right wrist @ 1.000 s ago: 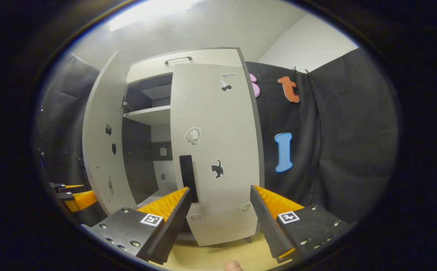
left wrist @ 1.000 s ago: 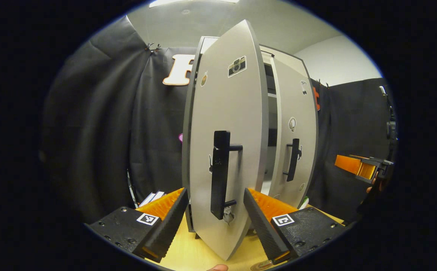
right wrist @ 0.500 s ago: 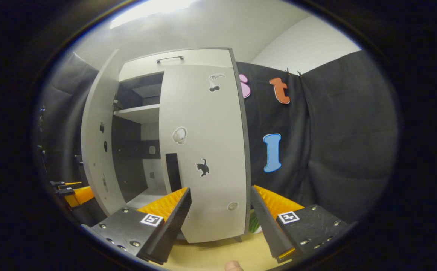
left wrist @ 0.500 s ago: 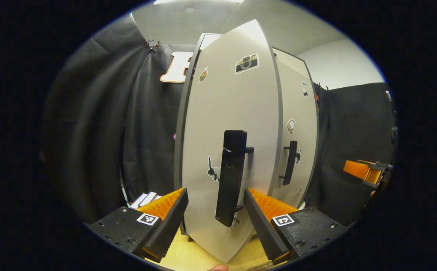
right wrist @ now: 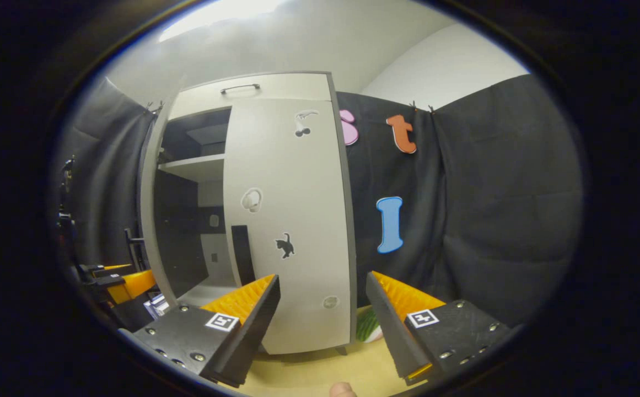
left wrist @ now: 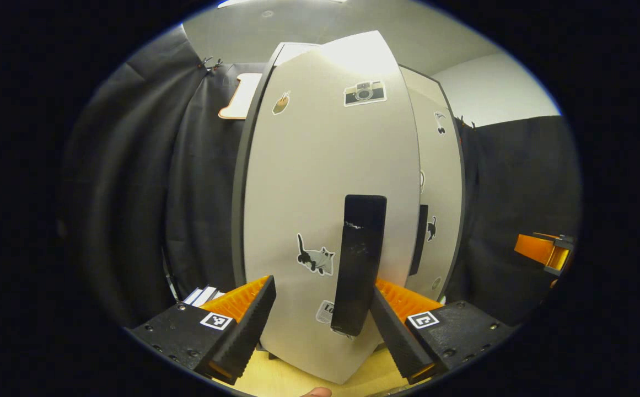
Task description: Grasp the bottle in the cabinet with the left hand and place it on the coaster, then close the right door with the right hand and the left door with the left hand.
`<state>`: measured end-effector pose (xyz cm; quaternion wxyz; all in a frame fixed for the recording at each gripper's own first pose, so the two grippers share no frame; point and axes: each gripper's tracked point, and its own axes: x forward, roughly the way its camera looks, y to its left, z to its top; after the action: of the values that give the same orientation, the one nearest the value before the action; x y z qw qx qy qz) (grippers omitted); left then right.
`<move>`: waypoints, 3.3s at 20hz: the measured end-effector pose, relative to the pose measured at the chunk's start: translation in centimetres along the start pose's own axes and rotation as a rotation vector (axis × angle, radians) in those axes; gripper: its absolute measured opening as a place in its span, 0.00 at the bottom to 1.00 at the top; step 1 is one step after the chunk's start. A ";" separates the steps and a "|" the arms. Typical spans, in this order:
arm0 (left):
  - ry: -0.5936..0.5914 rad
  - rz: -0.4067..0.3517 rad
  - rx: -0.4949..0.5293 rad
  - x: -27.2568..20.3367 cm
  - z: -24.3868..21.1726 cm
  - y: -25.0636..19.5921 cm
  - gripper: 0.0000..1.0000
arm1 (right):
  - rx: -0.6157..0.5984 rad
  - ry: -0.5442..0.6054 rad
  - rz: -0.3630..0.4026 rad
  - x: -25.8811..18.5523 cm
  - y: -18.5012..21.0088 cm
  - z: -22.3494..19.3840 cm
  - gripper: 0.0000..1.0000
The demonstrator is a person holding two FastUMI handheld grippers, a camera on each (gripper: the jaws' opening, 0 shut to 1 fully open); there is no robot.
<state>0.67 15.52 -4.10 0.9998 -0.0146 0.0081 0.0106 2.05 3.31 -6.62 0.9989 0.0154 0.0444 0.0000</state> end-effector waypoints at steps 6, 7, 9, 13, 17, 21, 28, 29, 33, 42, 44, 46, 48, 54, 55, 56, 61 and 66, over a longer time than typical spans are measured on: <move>-0.001 -0.025 0.045 2.6 0.0 -1.8 1.00 | -0.010 -0.001 -0.058 -0.7 -3.2 0.1 0.95; 0.000 -0.028 0.047 3.0 -0.1 -2.1 1.00 | -0.010 -0.001 -0.067 -0.8 -3.8 0.2 0.95; 0.005 -0.032 0.047 3.7 -0.1 -2.5 1.00 | -0.008 -0.001 -0.082 -1.1 -4.7 0.3 0.95; 0.003 -0.033 0.064 4.2 -0.2 -2.8 1.00 | -0.006 -0.006 -0.102 -1.5 -6.1 0.7 0.95; 0.009 -0.033 0.071 4.6 -0.1 -3.0 1.00 | -0.007 -0.010 -0.107 -1.8 -6.8 1.0 0.95; 0.016 -0.031 0.067 4.9 -0.1 -3.3 1.00 | -0.006 -0.014 -0.104 -1.9 -7.4 1.4 0.95; 0.023 -0.026 0.085 5.4 0.1 -3.6 1.00 | -0.004 -0.017 -0.129 -1.9 -9.1 1.5 0.92; 0.024 -0.025 0.087 5.4 0.1 -3.6 1.00 | -0.004 -0.018 -0.131 -1.8 -9.3 1.5 0.95; 0.025 -0.025 0.094 5.8 0.1 -3.7 1.00 | -0.011 -0.019 -0.134 -1.5 -9.8 1.5 0.95; 0.026 -0.013 0.101 6.3 0.2 -3.9 1.00 | -0.013 -0.032 -0.140 -0.6 -11.1 2.1 0.95; 0.028 -0.008 0.105 6.5 0.2 -3.9 1.00 | -0.012 -0.036 -0.144 -0.4 -11.4 2.2 0.95; 0.030 -0.007 0.111 6.6 0.3 -4.0 1.00 | -0.011 -0.039 -0.146 -0.3 -11.6 2.3 0.95; 0.032 -0.002 0.117 6.8 0.2 -3.9 1.00 | -0.012 -0.043 -0.149 -0.3 -11.8 2.4 0.95; 0.034 0.012 0.131 7.6 0.4 -4.0 1.00 | -0.007 -0.042 -0.151 -0.1 -12.5 2.5 0.95; 0.034 0.014 0.133 7.7 0.5 -4.0 1.00 | -0.007 -0.042 -0.149 -0.1 -12.5 2.5 0.95; 0.034 0.015 0.137 7.8 0.5 -4.0 1.00 | -0.008 -0.041 -0.149 0.0 -12.6 2.5 0.95; 0.024 0.050 0.170 6.6 1.6 -4.2 0.99 | 0.001 -0.052 -0.131 -0.1 -12.7 3.2 0.95; 0.018 0.068 0.135 3.4 3.5 -4.7 0.99 | 0.012 -0.067 -0.098 0.1 -12.4 3.8 0.95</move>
<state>4.18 10.97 -0.56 0.9975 0.0531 0.0182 0.0440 2.52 -9.24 -3.20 0.9985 0.0191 0.0116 -0.0496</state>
